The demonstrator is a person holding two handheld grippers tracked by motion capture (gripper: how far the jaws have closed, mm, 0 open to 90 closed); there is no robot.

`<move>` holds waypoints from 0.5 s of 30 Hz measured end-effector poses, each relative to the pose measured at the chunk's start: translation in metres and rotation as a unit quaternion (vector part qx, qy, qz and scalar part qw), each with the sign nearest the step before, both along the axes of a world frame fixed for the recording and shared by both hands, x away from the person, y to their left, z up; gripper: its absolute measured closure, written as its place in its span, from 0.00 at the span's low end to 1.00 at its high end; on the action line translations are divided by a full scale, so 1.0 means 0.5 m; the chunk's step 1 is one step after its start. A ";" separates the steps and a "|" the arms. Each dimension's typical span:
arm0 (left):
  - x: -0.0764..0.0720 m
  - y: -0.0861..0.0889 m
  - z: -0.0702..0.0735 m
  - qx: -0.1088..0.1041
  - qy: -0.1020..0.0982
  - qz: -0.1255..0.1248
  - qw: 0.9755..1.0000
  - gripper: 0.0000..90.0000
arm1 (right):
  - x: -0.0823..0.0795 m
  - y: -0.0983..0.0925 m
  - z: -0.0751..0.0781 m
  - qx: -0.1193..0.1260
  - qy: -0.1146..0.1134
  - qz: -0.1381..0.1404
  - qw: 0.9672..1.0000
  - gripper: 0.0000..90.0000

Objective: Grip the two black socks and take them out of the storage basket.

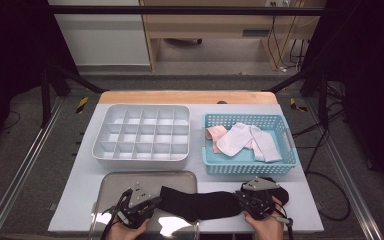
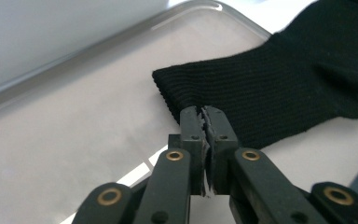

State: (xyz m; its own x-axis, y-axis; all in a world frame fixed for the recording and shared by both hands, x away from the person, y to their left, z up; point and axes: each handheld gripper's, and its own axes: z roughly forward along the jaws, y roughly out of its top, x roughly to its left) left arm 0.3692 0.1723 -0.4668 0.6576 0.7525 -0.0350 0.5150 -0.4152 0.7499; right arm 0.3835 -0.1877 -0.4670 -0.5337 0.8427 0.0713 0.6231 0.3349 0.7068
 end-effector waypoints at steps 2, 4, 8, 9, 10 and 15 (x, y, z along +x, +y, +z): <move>0.006 0.004 0.001 -0.004 -0.004 0.004 1.000 0.93 | 0.000 -0.004 0.011 0.020 -0.019 -0.003 1.000 0.85; 0.009 0.006 0.005 -0.007 -0.014 0.012 1.000 0.89 | 0.001 -0.015 0.024 0.037 -0.046 -0.009 0.998 0.81; 0.009 0.014 0.015 -0.022 -0.036 0.022 0.999 0.80 | 0.007 -0.050 0.052 0.051 -0.076 -0.039 0.995 0.78; 0.011 0.017 0.017 -0.022 -0.039 0.024 0.999 0.78 | 0.010 -0.060 0.057 0.053 -0.076 -0.046 0.995 0.78; 0.012 0.020 0.019 -0.025 -0.037 0.026 0.999 0.77 | 0.011 -0.069 0.060 0.053 -0.077 -0.053 0.994 0.77; 0.022 0.036 0.026 -0.040 -0.043 0.037 0.998 0.73 | 0.019 -0.107 0.058 0.053 -0.071 -0.076 0.993 0.75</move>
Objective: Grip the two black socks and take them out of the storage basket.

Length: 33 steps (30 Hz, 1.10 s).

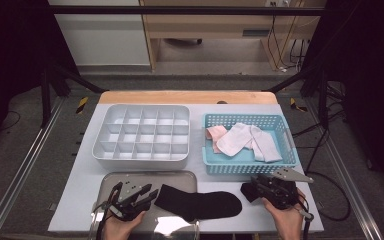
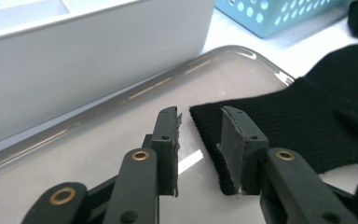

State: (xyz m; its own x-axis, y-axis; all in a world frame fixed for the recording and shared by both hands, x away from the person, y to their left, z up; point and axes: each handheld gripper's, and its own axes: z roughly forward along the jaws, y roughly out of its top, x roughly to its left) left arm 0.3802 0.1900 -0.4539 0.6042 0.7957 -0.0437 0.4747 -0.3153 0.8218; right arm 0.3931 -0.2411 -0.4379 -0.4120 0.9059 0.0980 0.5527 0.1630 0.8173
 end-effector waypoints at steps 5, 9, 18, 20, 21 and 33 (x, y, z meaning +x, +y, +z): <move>0.007 0.012 0.000 -0.009 0.003 0.009 1.000 0.71 | -0.003 -0.015 0.001 0.007 0.001 0.002 1.000 0.72; 0.008 0.013 -0.003 -0.011 0.006 0.010 1.000 0.71 | -0.002 -0.021 -0.001 -0.004 0.012 -0.014 1.000 0.71; 0.008 0.000 -0.011 -0.004 0.016 -0.002 1.000 0.71 | 0.014 -0.070 -0.026 -0.022 0.032 -0.061 0.997 0.67; 0.008 0.000 -0.011 -0.001 0.016 -0.006 1.000 0.71 | 0.018 -0.067 -0.035 -0.017 0.051 -0.051 0.997 0.77; 0.007 0.000 -0.011 -0.001 0.016 -0.007 1.000 0.71 | 0.019 -0.066 -0.037 -0.019 0.056 -0.043 0.997 0.83; 0.005 -0.002 -0.009 -0.003 0.015 -0.009 1.000 0.72 | 0.005 -0.004 -0.001 -0.001 0.005 0.046 0.999 0.88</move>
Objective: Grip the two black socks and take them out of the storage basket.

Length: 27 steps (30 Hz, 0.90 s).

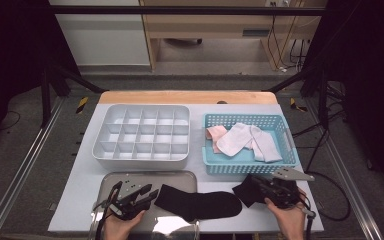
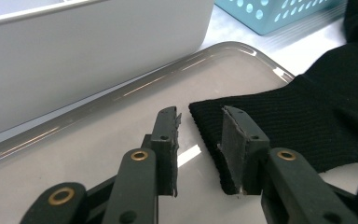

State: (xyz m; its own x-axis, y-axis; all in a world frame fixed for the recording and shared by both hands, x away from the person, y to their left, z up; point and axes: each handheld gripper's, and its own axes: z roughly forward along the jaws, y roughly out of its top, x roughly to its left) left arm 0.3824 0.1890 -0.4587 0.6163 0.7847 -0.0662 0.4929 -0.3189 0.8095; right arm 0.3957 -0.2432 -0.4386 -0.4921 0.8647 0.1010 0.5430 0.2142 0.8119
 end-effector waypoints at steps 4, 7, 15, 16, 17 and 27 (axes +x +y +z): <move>-0.002 -0.001 0.001 0.000 -0.001 -0.002 1.000 0.72 | 0.008 0.060 -0.010 -0.006 0.010 0.036 0.999 0.88; -0.003 0.000 0.003 0.000 -0.001 -0.004 1.000 0.72 | 0.020 0.093 -0.018 -0.009 0.005 0.045 0.999 0.89; -0.005 0.001 0.005 -0.003 -0.004 -0.005 1.000 0.72 | 0.031 0.103 -0.019 -0.008 -0.007 0.032 0.999 0.76; -0.006 0.001 0.006 -0.003 -0.004 -0.004 1.000 0.72 | 0.028 0.097 -0.015 -0.003 -0.012 0.028 1.000 0.74; -0.006 0.002 0.006 -0.003 -0.004 -0.003 1.000 0.72 | 0.024 0.087 -0.008 0.004 -0.018 0.022 1.000 0.73; -0.008 0.005 0.006 -0.006 -0.003 -0.004 1.000 0.72 | -0.012 -0.022 -0.009 0.028 -0.029 -0.076 0.996 0.68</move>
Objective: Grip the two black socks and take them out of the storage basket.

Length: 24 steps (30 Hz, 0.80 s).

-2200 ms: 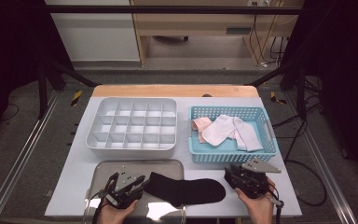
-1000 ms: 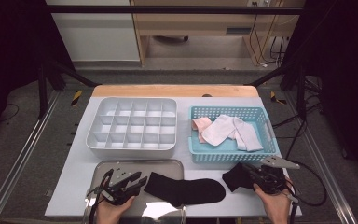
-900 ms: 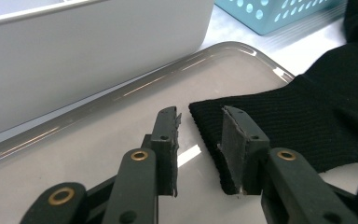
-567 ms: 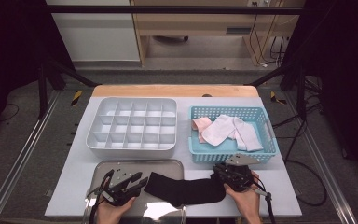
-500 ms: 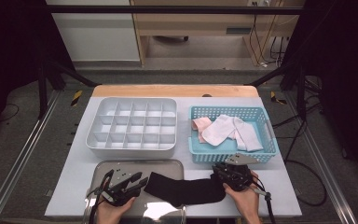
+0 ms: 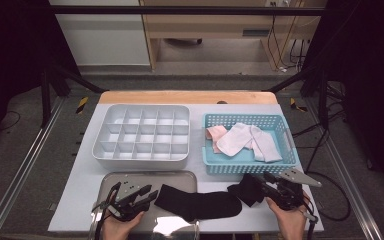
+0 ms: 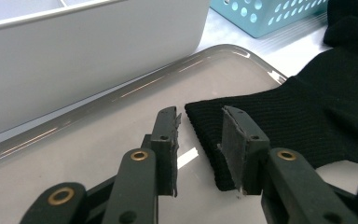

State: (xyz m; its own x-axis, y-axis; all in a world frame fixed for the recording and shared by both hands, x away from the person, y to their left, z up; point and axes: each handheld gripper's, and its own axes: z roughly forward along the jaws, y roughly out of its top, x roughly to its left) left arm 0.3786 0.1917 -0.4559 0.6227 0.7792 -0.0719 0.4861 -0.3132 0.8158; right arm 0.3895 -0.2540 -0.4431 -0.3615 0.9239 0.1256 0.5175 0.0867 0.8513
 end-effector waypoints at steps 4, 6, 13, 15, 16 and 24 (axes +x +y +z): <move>0.000 0.003 -0.001 -0.001 0.001 0.003 1.000 0.72 | -0.010 -0.022 -0.013 -0.002 0.014 -0.014 1.000 0.65; 0.001 0.002 -0.001 -0.001 0.003 0.002 1.000 0.72 | -0.012 -0.028 -0.029 0.003 0.030 -0.014 0.999 0.62; 0.000 0.002 -0.002 0.000 0.003 0.002 1.000 0.72 | 0.011 -0.007 -0.069 -0.030 0.074 -0.002 0.997 0.68; 0.000 0.002 -0.002 0.000 0.003 0.002 1.000 0.72 | 0.014 -0.004 -0.076 -0.029 0.090 0.003 0.996 0.72; -0.001 0.002 -0.002 0.000 0.003 0.002 1.000 0.72 | 0.015 -0.004 -0.077 -0.023 0.095 0.000 0.995 0.74; 0.000 0.004 -0.001 -0.003 0.002 0.006 1.000 0.72 | 0.008 -0.010 -0.058 -0.002 0.094 -0.009 0.996 0.86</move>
